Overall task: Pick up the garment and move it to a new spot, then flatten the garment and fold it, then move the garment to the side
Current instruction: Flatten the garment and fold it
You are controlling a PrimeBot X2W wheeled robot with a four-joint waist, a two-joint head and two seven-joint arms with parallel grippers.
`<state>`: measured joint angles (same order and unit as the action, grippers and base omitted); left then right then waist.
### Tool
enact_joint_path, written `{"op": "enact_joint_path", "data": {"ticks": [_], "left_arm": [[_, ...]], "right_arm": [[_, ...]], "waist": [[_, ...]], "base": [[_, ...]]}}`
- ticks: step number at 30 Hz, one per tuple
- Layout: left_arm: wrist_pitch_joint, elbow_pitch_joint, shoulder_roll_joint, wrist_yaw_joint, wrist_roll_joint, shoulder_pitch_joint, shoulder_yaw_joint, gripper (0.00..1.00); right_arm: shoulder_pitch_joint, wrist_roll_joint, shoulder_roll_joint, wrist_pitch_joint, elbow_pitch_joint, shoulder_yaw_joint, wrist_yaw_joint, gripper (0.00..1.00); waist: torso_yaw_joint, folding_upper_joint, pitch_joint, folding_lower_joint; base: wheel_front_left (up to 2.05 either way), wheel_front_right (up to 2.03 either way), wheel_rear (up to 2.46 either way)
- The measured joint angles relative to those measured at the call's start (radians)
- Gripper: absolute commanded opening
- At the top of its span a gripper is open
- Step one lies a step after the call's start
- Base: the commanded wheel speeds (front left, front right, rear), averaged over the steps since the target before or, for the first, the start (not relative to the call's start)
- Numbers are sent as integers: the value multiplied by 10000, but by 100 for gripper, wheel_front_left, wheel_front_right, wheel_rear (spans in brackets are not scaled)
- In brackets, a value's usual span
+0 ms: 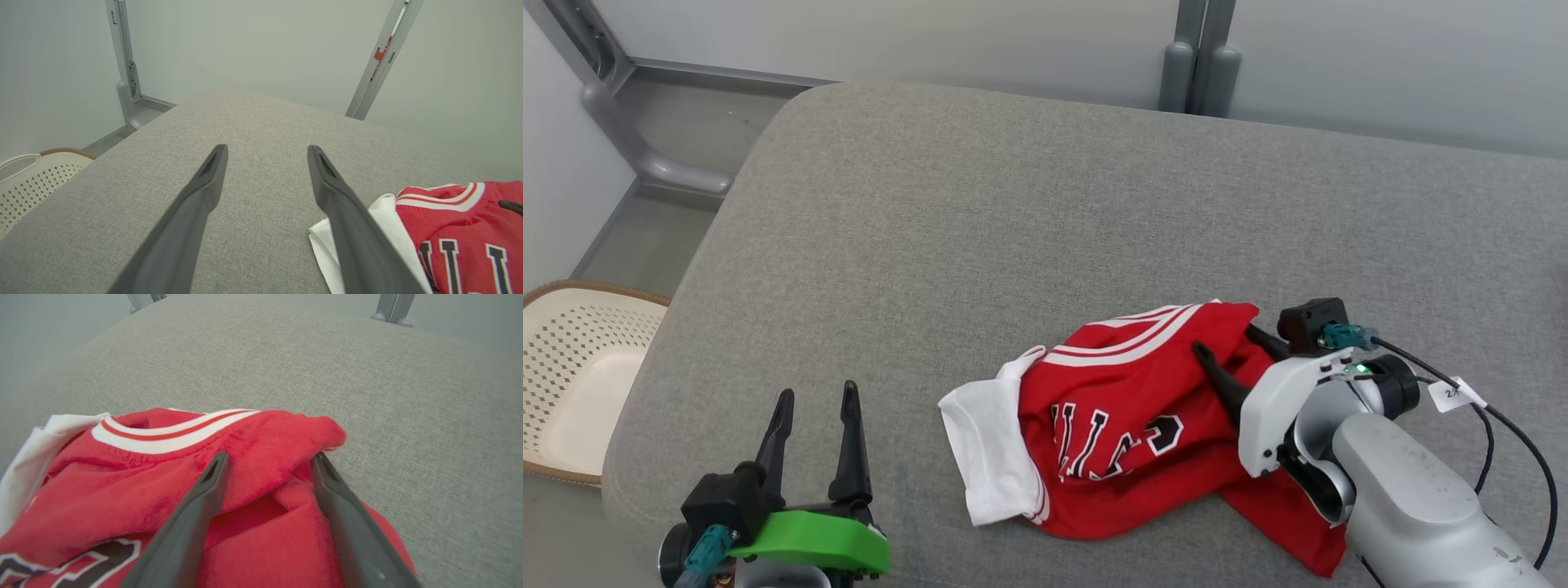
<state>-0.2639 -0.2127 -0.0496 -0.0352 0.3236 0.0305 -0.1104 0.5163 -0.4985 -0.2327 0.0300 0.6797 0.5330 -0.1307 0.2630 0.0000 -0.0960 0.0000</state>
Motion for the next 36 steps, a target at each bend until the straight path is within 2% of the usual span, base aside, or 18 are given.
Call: {"op": "enact_joint_path", "data": {"ticks": [3, 4, 6, 7, 13, 22, 27, 33, 36], "left_arm": [[0, -33, 0, -12, 0, 0, -36, 100], [0, -36, 0, -12, 0, 0, -48, 100], [0, -46, 0, -15, 0, 0, -73, 100], [-2, -48, 0, -38, 0, 0, -82, 100], [0, -48, 0, -46, 13, 3, -171, 100], [-2, 105, -2, 27, 341, 164, -433, 100], [0, 182, -2, 107, 529, 320, -625, 100], [0, 305, -2, 201, 734, 559, -947, 100], [0, 424, -2, 274, 951, 704, -1101, 100]], "right_arm": [[-49, -163, 117, -288, 92, -50, 0, 98], [-49, -267, 144, -391, 127, -50, 0, 47], [-31, -299, 178, -518, 165, 44, 0, 13], [16, -316, 178, -554, 169, 123, 0, 0], [889, -169, -90, -460, 169, 410, 0, 0], [3403, 725, -627, -460, 320, 1304, -2, 0], [4850, 1041, -924, -357, 1045, 1605, -2, 0], [6069, 1557, -955, 71, 2324, 2128, -6, 0], [6734, 1918, -780, 853, 3131, 2192, -6, 0]], "waist": [[89, 0, 3, 0], [119, 0, 3, 0], [182, 0, 0, 0], [218, 0, -4, 0], [415, 0, -95, 0], [730, 0, -505, 0], [1011, 0, -832, 0], [1422, 0, -1284, 0], [1679, 0, -1612, 0]], "base": [[0, 0, 0], [0, 0, 0], [0, 0, 0], [0, 0, 0], [0, 0, 0], [0, 0, 0], [0, 0, 0], [0, 0, 0], [0, 0, 0]]}}
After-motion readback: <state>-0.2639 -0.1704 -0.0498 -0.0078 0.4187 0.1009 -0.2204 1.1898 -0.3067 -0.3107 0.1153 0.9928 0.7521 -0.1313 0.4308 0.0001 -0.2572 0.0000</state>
